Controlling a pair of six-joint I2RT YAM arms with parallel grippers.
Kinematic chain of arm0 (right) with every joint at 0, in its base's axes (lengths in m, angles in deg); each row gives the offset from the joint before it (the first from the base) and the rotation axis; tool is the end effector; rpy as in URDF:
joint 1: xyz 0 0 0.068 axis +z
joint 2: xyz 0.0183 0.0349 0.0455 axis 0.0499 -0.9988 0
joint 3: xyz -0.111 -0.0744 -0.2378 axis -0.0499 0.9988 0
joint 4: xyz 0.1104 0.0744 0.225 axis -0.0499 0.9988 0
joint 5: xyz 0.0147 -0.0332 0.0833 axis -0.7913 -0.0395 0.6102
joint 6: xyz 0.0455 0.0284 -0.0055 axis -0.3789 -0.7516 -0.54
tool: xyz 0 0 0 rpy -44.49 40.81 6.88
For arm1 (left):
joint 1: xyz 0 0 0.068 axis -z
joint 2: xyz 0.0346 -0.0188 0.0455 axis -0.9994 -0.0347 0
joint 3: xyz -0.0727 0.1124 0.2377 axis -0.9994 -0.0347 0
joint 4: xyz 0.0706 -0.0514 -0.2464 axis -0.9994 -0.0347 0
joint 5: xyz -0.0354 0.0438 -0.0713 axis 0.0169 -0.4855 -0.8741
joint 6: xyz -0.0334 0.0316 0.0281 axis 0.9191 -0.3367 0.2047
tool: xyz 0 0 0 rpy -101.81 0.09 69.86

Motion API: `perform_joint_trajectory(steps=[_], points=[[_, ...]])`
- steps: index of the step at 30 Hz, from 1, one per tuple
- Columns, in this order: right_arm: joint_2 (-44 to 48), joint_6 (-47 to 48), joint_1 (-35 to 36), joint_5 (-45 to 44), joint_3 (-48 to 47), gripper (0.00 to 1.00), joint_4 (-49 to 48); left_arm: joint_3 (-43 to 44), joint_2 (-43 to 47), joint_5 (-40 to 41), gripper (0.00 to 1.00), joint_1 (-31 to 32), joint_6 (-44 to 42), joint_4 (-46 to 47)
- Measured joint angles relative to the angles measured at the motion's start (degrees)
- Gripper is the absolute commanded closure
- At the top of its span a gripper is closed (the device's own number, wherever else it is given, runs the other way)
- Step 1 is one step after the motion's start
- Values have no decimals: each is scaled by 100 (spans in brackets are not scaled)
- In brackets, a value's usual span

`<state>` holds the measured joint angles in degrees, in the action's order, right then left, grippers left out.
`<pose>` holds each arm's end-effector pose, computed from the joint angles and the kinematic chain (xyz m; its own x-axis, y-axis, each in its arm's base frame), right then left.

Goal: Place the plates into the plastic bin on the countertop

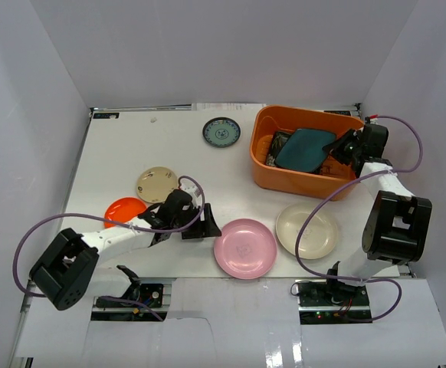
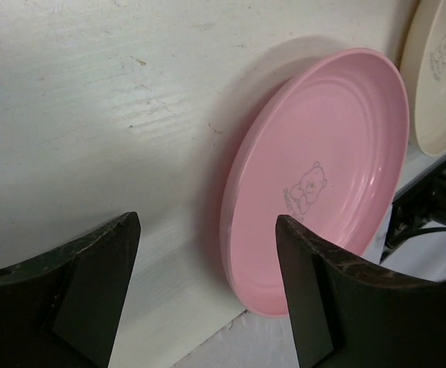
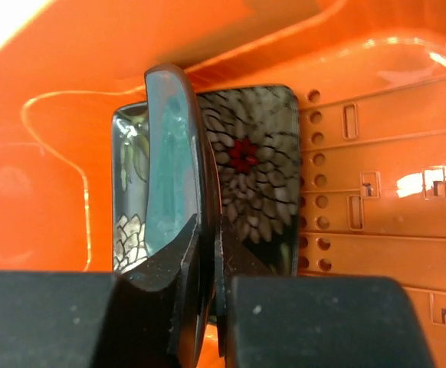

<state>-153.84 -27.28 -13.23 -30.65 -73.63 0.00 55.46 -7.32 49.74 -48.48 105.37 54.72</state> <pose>0.3508 -0.0538 0.2530 -0.4286 0.5916 -0.6828 0.1797 0.7965 0.5773 0.1700 -0.1524 0.1590 -0.9285 -0.0708 -0.3645 0.1730 0.7860 -0.5935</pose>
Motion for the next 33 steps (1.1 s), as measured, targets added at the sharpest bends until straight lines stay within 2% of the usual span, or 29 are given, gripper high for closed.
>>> perform_joint_trajectory(steps=[2, 3, 7, 8, 11, 13, 14, 19, 20, 23, 26, 30, 33], points=[[-140, 4, 0, 7, 0, 79, 0, 96, -210, 162, 20, 96, -15, -4], [-181, 24, 0, -7, 0, 70, -7, 142, -310, 245, 21, 146, -26, -9], [-212, 55, 0, -55, 4, 47, -33, 378, -675, 472, 27, 348, -63, 57], [-210, 70, 0, -111, 4, 43, -57, 428, -754, 511, 30, 389, -63, 92], [-181, 116, 2, -264, 35, 16, -46, 503, -935, 599, 39, 481, -61, 227], [-101, 166, 0, -409, 70, 7, 11, 529, -1045, 640, 44, 529, -61, 319], [-22, 199, 0, -479, 114, 2, 7, 544, -1086, 654, 51, 544, -55, 363], [857, 310, 44, -710, 424, 7, -28, 555, -1209, 750, 67, 595, -92, 409], [1104, 339, 87, -743, 505, 7, -39, 555, -1231, 761, 77, 603, -105, 415], [1937, 426, 389, -872, 887, 5, -151, 560, -1270, 793, 100, 608, -133, 393], [2787, 544, 1209, -1106, 1453, 0, -166, 573, -1241, 848, 100, 625, -164, 385], [3766, 734, 2623, -1495, 2452, 16, -260, 544, -1010, 1126, 100, 640, -201, 160], [4341, 734, 3215, -1777, 2929, 23, -42, 431, -590, 1478, 100, 638, -236, -210]])
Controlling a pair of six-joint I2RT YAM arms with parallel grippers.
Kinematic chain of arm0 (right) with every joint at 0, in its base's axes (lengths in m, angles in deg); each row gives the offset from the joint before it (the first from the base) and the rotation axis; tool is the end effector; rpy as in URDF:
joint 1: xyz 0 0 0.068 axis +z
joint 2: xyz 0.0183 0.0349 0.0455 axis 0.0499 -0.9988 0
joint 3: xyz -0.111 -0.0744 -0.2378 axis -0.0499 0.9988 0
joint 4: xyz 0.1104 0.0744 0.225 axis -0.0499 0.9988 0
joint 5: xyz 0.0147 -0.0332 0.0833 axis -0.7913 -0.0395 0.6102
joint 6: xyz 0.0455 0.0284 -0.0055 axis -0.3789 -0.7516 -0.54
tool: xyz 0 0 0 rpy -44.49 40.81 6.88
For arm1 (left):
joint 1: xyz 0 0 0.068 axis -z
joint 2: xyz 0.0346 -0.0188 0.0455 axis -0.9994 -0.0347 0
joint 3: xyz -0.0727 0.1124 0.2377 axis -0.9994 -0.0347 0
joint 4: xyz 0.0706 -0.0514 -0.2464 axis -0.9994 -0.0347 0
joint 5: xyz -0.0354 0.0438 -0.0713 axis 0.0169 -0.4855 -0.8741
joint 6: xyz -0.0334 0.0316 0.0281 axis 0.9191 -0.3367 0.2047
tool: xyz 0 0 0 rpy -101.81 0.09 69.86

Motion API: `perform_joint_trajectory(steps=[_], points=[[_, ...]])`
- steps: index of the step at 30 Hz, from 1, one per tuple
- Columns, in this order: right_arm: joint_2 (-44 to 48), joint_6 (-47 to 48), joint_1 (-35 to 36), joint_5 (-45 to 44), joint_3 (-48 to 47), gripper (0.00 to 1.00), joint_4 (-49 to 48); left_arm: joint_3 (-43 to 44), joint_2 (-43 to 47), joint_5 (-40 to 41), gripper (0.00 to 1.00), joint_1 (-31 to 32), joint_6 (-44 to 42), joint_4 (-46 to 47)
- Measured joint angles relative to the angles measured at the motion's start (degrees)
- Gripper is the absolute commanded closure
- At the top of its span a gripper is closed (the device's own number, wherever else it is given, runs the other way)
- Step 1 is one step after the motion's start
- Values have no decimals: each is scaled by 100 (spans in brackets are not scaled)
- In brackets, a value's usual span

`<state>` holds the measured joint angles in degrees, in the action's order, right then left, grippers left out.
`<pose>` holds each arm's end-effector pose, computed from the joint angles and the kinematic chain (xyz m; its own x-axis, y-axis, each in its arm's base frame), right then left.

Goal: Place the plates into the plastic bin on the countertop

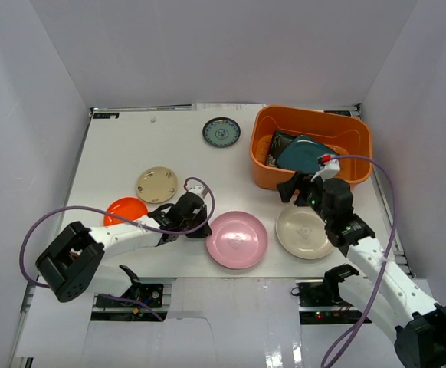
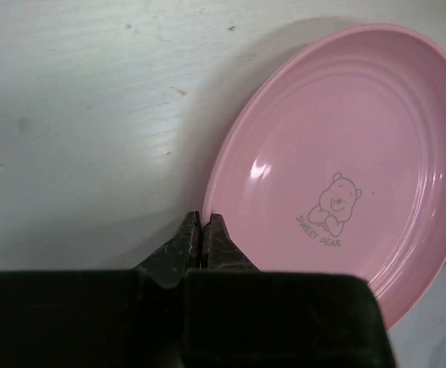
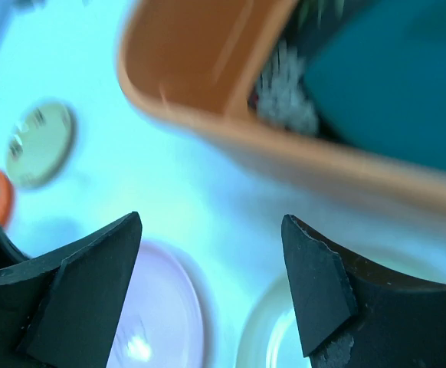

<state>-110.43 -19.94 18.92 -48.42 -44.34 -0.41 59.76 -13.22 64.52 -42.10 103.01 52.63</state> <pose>0.1820 0.0719 0.2657 -0.3386 0.3096 -0.8885 -0.2297 0.8886 0.3971 0.1711 -0.1770 0.1547 -0.8819 -0.0070 -0.4715 0.2072 0.8924 -0.4009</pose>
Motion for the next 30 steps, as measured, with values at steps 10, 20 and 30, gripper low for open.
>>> perform_joint_trajectory(steps=[10, 20, 30], points=[[-828, -413, 1814, -728, 1005, 27, 1178, -149, 2070, 1071, 100, -17, 219, -1224], [-1864, -651, 3246, -2326, 131, 92, 1537, 448, 3453, 2199, 100, -57, 304, -2404], [-1036, -492, 4068, -2319, -1871, 92, 2479, 1147, 4094, 2964, 100, -70, 238, -2830]])
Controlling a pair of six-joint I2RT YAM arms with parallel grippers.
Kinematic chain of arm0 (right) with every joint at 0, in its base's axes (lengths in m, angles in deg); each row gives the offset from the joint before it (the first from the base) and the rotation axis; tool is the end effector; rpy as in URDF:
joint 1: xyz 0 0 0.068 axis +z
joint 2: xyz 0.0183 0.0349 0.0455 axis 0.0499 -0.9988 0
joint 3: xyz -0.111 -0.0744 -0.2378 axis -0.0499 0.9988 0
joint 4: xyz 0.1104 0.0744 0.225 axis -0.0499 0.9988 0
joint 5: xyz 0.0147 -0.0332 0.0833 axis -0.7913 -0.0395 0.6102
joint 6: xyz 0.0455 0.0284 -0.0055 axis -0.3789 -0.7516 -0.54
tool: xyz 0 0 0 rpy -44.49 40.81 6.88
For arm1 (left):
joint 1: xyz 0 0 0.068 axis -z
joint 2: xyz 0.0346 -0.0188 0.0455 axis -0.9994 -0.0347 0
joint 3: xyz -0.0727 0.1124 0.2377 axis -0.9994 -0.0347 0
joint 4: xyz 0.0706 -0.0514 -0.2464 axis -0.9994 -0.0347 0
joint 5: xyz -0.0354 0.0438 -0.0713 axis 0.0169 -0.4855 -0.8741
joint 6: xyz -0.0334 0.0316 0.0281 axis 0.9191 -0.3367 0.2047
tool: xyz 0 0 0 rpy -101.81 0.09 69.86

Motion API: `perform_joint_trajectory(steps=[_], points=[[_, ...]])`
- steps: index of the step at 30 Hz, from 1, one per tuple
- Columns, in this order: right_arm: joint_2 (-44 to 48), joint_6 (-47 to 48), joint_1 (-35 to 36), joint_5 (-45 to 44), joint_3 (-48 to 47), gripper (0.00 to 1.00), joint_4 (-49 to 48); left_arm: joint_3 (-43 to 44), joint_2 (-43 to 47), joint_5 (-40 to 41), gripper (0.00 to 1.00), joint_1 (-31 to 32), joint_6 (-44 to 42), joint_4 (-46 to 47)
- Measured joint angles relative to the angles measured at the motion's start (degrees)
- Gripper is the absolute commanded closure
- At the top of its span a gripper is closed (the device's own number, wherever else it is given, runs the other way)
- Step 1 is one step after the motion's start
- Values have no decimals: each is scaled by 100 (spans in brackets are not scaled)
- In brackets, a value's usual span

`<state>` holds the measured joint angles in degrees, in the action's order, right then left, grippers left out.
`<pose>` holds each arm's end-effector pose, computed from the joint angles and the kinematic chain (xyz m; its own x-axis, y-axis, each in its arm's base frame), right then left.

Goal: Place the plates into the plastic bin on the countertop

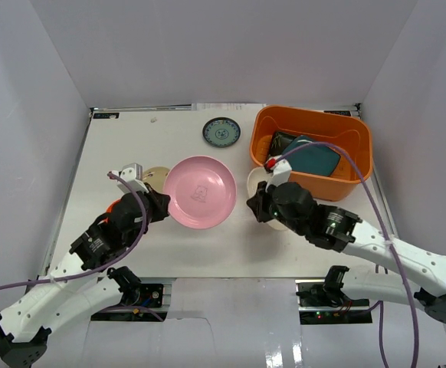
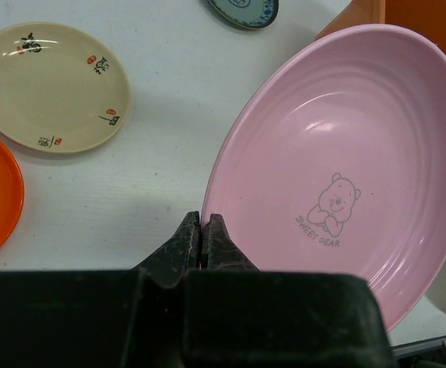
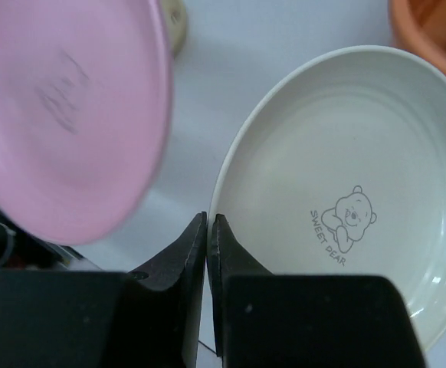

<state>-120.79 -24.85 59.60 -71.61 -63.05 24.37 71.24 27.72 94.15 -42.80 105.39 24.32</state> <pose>0.1138 0.1864 0.3047 -0.5129 -0.0205 -0.8582 -0.4452 0.8611 0.2456 0.1080 -0.0842 0.3132 -0.4552 -0.3723 -0.8088 0.0164 0.9047 -0.4257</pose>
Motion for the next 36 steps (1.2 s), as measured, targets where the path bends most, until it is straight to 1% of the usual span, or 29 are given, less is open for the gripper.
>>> perform_joint_trajectory(steps=[2, 5, 8, 9, 11, 13, 15, 18, 21, 23, 24, 25, 28, 29, 31, 32, 33, 34, 36], points=[[179, 140, -2, 55, -570, 92, -11, 42, 42, 44, 100, -2, -4, -48], [186, 496, -2, -33, -1290, 92, -42, 72, 44, 52, 100, -4, -9, -70], [-57, 1073, -116, -496, -1921, 92, -42, 72, -42, 11, 100, -4, -11, -50], [-197, 1283, -404, -402, -2138, 92, -37, 72, -90, -20, 100, -4, -11, -35], [-546, 1624, -1390, -33, -2450, 92, -199, 74, -223, -146, 100, -4, -15, 9], [-964, 1902, -2516, 273, -2520, 92, -439, 74, -369, -271, 100, -4, -22, 81], [-1416, 2153, -3261, 411, -2522, 92, -529, 72, -511, -411, 100, -4, -31, 162], [-2256, 2393, -3923, 750, -2527, 92, -612, 72, -693, -601, 100, -7, -50, 337], [-2951, 2505, -4190, 1014, -2529, 91, -619, 72, -885, -763, 100, -7, -74, 483], [-3246, 2531, -4277, 1147, -2527, 73, -599, 72, -1001, -859, 100, -9, -96, 573], [-3316, 2533, -4306, 1176, -2514, 62, -595, 72, -1049, -896, 100, -9, -109, 616], [-3327, 2507, -4330, 1246, -2505, 43, -570, 72, -1099, -933, 100, -9, -118, 671], [-3176, 2448, -4332, 1394, -2505, 19, -584, 72, -1226, -1058, 100, -9, -153, 831], [-3067, 2402, -4332, 1486, -2503, 15, -568, 72, -1268, -1099, 100, -9, -162, 881], [-2699, 2312, -4332, 1773, -2389, 13, -616, 74, -1377, -1161, 100, -9, -208, 994], [-2400, 2223, -4332, 1967, -2269, 12, -625, 96, -1469, -1182, 100, -9, -234, 1049], [-2074, 2144, -4332, 2227, -2142, 7, -658, 125, -1569, -1204, 100, -9, -271, 1102], [-1751, 2024, -4332, 2485, -2006, 4, -743, 175, -1694, -1217, 100, -9, -306, 1147], [-1001, 1827, -4330, 3051, -1582, 0, -1005, 317, -1958, -1246, 100, -9, -369, 1202]])
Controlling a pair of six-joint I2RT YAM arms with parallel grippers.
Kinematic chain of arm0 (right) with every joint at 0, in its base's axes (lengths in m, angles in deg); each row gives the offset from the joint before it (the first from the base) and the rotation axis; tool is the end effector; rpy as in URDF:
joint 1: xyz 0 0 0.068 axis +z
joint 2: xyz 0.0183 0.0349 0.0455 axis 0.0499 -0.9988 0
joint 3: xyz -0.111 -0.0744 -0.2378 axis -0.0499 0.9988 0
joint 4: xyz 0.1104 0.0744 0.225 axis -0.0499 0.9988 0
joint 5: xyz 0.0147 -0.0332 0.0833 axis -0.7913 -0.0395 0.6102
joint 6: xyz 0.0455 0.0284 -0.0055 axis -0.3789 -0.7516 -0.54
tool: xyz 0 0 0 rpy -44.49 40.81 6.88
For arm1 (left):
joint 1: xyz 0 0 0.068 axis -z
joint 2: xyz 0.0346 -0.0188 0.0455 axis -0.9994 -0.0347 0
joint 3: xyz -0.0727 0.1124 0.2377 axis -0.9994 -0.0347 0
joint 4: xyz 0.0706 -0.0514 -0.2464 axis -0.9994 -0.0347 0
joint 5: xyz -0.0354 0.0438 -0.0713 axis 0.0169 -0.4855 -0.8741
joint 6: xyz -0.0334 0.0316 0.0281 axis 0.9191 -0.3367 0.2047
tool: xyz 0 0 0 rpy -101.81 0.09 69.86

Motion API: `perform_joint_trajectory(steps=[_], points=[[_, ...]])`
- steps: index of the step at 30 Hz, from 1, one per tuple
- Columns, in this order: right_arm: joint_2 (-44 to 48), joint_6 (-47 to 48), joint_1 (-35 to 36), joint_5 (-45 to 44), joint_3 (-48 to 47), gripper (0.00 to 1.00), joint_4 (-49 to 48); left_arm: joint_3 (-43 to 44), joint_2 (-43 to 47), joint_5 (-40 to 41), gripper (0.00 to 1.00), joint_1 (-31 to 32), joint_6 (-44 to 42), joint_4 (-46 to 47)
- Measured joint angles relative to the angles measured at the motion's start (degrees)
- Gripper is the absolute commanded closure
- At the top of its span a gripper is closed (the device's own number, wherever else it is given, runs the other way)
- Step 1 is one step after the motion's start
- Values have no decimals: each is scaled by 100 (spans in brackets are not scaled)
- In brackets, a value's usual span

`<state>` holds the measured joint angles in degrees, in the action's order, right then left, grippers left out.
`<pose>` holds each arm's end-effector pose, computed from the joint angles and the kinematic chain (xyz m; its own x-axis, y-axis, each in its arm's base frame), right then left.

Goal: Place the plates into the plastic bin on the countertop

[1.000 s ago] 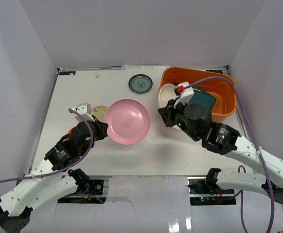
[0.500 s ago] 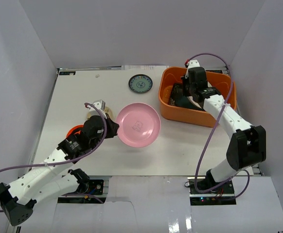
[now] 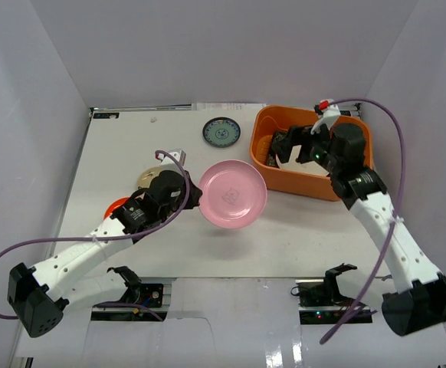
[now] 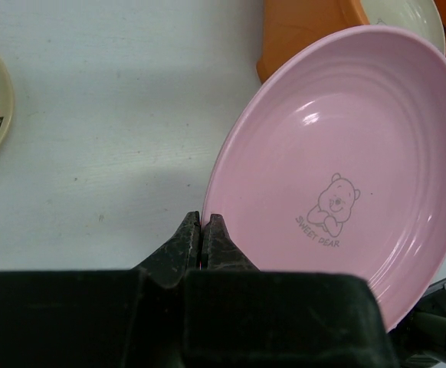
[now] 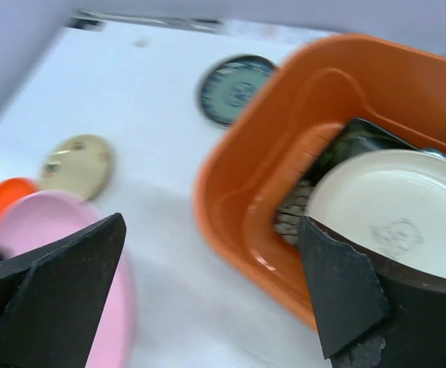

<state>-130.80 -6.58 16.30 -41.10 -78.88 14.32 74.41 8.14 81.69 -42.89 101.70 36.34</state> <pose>0.2523 0.0917 0.3785 -0.3026 0.0967 -0.9482 -0.3701 0.9049 0.2104 0.1593 -0.1455 0.2966 -0.6089 -0.2313 -0.7588 0.1660 0.8982 -0.4070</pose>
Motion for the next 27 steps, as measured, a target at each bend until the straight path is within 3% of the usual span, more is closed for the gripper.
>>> perform_joint_trajectory(steps=[1, 4, 9, 11, 12, 13, 16, 18, 19, 21, 24, 27], points=[[361, -101, 4, 323, 201, 4, -120, 83, -140, -20, 100, 0, -31, 57], [933, -286, 61, 1010, 531, 5, -245, 321, -501, -72, 100, 0, -114, 214], [857, -315, 186, 1403, 914, 1, -160, 807, -927, -120, 100, 0, -247, 431], [669, -299, 186, 1460, 1038, 11, -37, 1010, -1071, -129, 100, 0, -293, 542], [570, -310, 186, 1482, 1056, 21, 48, 1093, -1121, -138, 100, 0, -306, 590], [503, -319, 186, 1484, 1056, 59, 76, 1176, -1174, -149, 100, 0, -330, 638], [466, -505, 186, 1502, 1054, 92, -33, 1327, -1303, -52, 64, 0, -476, 691], [514, -584, 184, 1419, 1045, 92, -177, 1335, -1381, 37, 33, -42, -529, 750], [518, -612, 184, 1351, 1027, 92, -227, 1370, -1436, 96, 27, -63, -557, 796], [426, -671, 177, 1099, 898, 92, -262, 1488, -1578, 157, 19, -120, -579, 879], [76, -702, 7, 780, 525, 92, -334, 1700, -1910, 146, 18, -463, -520, 1104], [-254, -791, -501, 428, 278, 92, -507, 1821, -2385, -170, 18, -1198, -326, 1338]])
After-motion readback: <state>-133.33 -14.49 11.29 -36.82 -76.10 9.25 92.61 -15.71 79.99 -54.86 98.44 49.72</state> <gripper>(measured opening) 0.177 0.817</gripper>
